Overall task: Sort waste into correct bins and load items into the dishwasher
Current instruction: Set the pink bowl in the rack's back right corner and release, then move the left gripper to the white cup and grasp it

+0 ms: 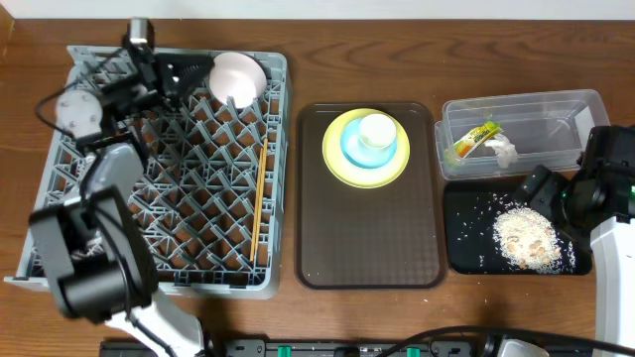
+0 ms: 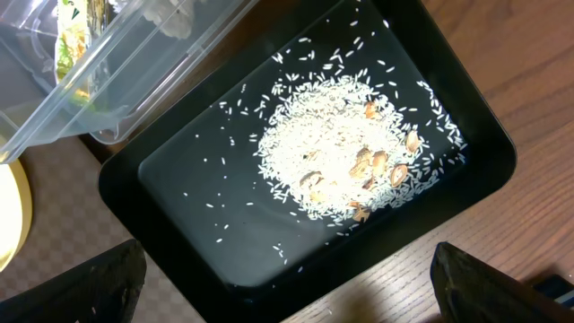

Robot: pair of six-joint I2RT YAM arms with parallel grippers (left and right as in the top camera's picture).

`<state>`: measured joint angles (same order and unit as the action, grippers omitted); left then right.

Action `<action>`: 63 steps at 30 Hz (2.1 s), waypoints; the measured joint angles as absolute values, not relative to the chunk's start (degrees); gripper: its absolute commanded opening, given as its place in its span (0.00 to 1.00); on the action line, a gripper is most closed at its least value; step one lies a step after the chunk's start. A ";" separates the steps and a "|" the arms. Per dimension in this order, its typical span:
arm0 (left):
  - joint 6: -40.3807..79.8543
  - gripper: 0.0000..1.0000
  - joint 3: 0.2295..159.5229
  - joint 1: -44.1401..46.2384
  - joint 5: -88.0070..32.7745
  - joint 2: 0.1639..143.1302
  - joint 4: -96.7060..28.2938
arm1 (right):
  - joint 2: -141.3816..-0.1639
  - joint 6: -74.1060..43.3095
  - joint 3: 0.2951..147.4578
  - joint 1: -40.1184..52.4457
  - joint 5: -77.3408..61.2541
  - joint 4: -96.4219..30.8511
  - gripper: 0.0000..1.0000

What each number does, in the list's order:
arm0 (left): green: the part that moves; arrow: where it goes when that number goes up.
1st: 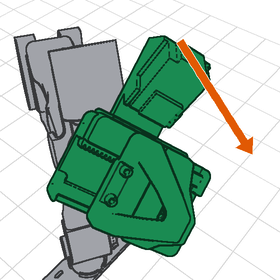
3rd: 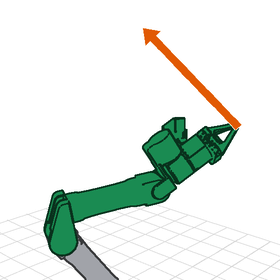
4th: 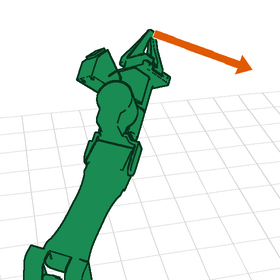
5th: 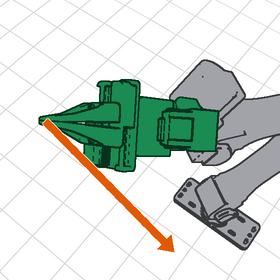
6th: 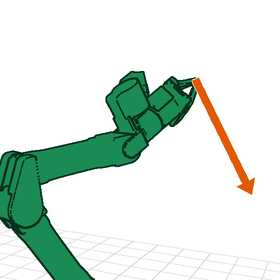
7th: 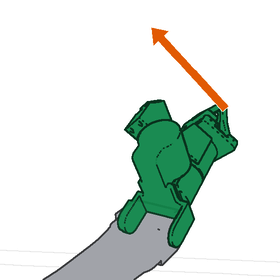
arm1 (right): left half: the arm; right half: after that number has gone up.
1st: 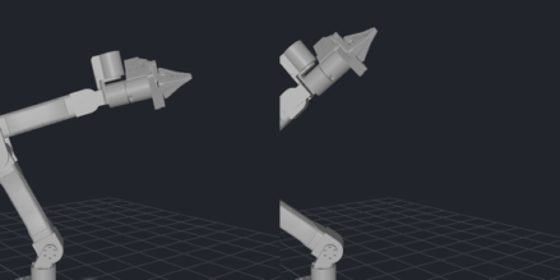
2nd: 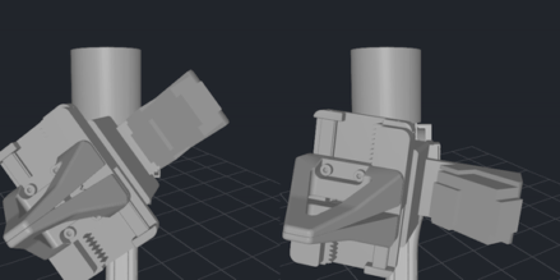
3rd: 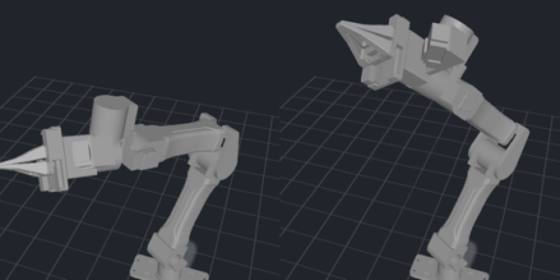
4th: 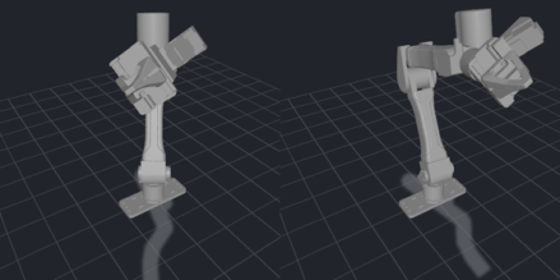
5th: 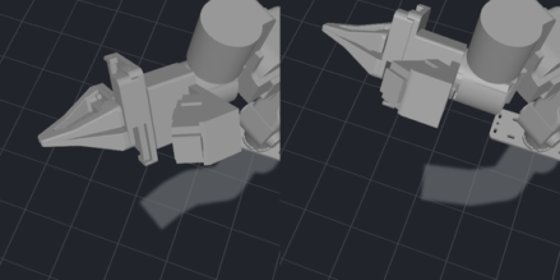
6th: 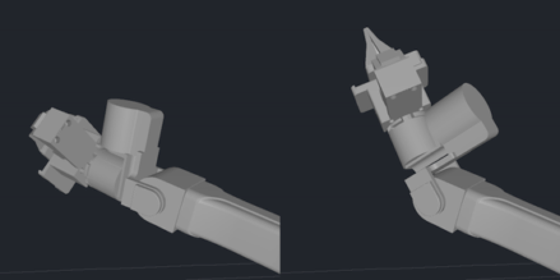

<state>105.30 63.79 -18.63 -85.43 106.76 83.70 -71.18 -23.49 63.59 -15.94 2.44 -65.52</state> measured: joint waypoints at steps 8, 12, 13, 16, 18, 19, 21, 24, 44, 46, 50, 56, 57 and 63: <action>107.70 0.09 64.27 -18.74 -85.69 96.95 83.96 | -71.18 -23.49 63.59 -15.94 2.44 -65.54 0.99; 108.09 0.11 64.27 -18.74 -85.84 93.14 83.90 | -71.18 -23.49 63.59 -15.94 2.44 -65.52 0.99; 108.20 0.11 64.27 -18.74 -85.84 92.38 83.74 | -71.18 -23.49 63.59 -15.94 2.44 -65.54 0.99; 109.65 0.12 64.27 -18.74 -85.43 89.58 82.48 | -71.18 -23.49 63.59 -15.94 2.44 -65.54 0.99; 111.04 0.12 64.27 -18.74 -84.71 87.44 82.35 | -71.18 -23.49 63.59 -15.94 2.44 -65.54 0.99; 111.50 0.13 64.27 -18.74 -84.12 86.02 82.28 | -71.18 -23.49 63.59 -15.94 2.44 -65.52 0.99; 112.60 0.13 64.27 -18.74 -83.22 82.59 81.19 | -71.18 -23.49 63.59 -15.94 2.44 -65.54 0.99; 112.51 0.13 64.29 -18.74 -81.78 75.68 76.12 | -71.18 -23.49 63.59 -15.94 2.44 -65.54 0.99; 39.13 0.47 65.23 -2.11 -43.62 69.54 -24.71 | -71.18 -23.49 63.61 -15.94 2.44 -65.52 0.99; 34.74 0.42 65.23 4.64 -37.56 69.56 -26.15 | -71.18 -23.49 63.61 -15.94 2.35 -65.49 0.99; 29.28 0.39 65.30 16.01 -26.89 69.56 -26.59 | -71.18 -23.49 63.61 -15.94 2.42 -65.54 0.99; 24.58 0.38 72.44 26.15 -16.19 73.95 -34.00 | -71.18 -23.49 63.61 -15.94 2.39 -65.52 0.99; 23.62 0.38 75.31 27.51 -14.63 75.90 -37.21 | -71.18 -23.49 63.61 -15.94 2.39 -65.49 0.99; 16.32 0.37 88.36 32.80 -9.08 88.97 -46.85 | -71.18 -23.49 63.61 -15.94 2.39 -65.52 0.99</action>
